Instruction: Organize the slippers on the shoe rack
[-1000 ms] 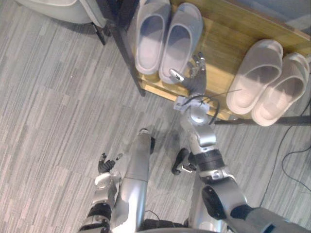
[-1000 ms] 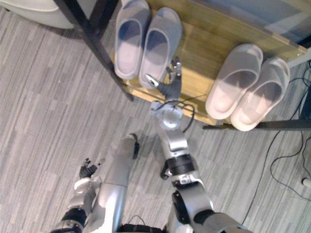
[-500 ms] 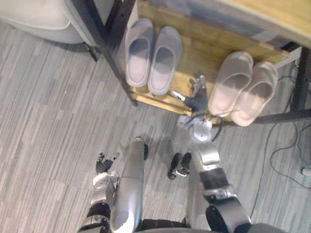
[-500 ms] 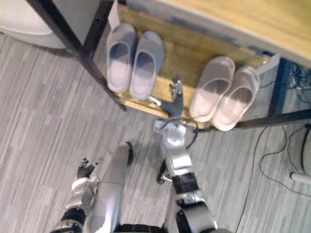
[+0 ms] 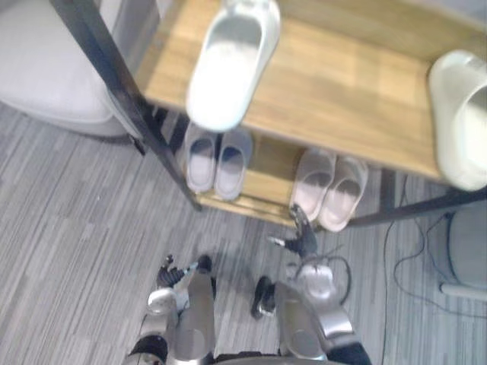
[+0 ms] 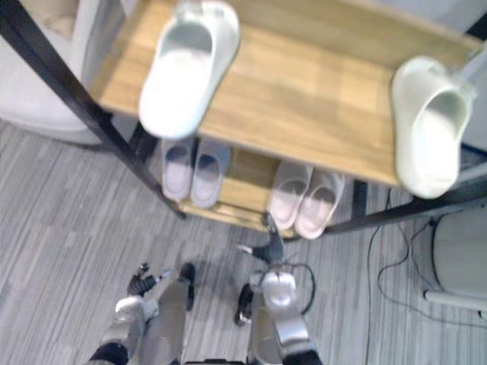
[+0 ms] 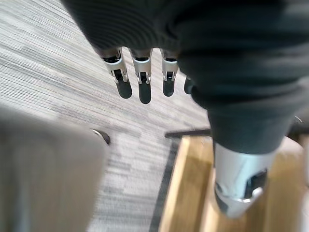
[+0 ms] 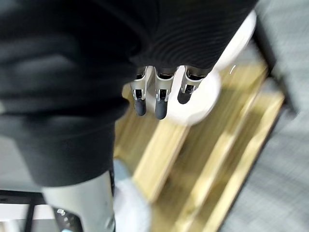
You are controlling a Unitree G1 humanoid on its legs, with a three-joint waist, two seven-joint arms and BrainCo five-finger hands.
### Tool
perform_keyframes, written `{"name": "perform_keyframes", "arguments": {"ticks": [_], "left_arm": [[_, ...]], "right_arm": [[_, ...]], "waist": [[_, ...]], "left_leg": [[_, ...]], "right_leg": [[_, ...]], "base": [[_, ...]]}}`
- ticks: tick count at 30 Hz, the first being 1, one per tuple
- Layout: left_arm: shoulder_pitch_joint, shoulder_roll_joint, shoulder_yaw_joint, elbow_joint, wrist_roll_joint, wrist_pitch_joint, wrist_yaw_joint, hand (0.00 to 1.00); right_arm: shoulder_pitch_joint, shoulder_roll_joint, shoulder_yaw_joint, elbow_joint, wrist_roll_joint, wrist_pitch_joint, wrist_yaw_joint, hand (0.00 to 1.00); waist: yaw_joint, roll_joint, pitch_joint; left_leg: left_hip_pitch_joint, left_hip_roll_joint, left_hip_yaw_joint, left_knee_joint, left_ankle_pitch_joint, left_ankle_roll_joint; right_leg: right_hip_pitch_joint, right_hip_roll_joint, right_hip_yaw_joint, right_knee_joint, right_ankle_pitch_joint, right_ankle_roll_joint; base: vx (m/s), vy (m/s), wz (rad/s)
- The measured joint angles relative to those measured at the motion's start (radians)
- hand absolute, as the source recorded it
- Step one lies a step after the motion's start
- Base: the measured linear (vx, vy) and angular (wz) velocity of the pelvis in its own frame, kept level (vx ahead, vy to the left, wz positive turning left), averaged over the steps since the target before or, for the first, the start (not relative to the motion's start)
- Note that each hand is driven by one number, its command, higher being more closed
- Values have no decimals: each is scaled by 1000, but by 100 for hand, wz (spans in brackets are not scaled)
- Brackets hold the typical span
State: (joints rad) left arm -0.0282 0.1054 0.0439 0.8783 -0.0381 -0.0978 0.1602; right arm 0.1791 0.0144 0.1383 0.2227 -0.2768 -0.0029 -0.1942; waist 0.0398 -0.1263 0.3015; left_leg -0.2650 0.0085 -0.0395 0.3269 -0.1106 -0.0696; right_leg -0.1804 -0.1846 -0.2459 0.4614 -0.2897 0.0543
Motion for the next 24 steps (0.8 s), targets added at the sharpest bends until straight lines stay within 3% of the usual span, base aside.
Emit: {"name": "perform_keyframes", "arguments": {"ticks": [6, 8, 17, 23, 24], "left_arm": [[56, -21, -35, 39, 46, 2, -17, 0], [60, -23, -43, 48, 56, 3, -17, 0], [78, -19, -107, 72, 95, 3, -31, 0], [53, -21, -288, 70, 100, 2, -35, 0], [57, -13, -396, -21, 116, 6, -38, 0]], "right_arm": [[8, -17, -50, 284, -38, 2, 20, 0], [3, -22, -62, 345, -38, 1, 20, 0], [-46, -31, -139, 598, 45, -12, 33, 0], [-74, -40, -173, 675, 83, -16, 39, 0], [-84, -41, -173, 690, 83, -18, 40, 0]], "waist": [[-6, 45, -98], [-6, 55, -105], [-13, 75, -154], [-19, 90, -174], [-25, 92, -177]], "left_leg": [[162, 9, 30, -216, 73, 8], [189, 10, 39, -234, 77, 11], [291, 10, 58, -334, 127, 21], [338, 2, 58, -398, 156, 26], [336, -3, 57, -400, 159, 27]], "right_leg": [[143, 32, 16, -222, 98, 15], [171, 37, 26, -252, 113, 18], [254, 49, 40, -362, 172, 23], [288, 48, 42, -399, 195, 34], [287, 47, 42, -403, 200, 39]], "base": [[130, 29, -15], [38, 29, -23], [-36, 18, -8], [-57, 22, 0], [-36, 22, 0]]}}
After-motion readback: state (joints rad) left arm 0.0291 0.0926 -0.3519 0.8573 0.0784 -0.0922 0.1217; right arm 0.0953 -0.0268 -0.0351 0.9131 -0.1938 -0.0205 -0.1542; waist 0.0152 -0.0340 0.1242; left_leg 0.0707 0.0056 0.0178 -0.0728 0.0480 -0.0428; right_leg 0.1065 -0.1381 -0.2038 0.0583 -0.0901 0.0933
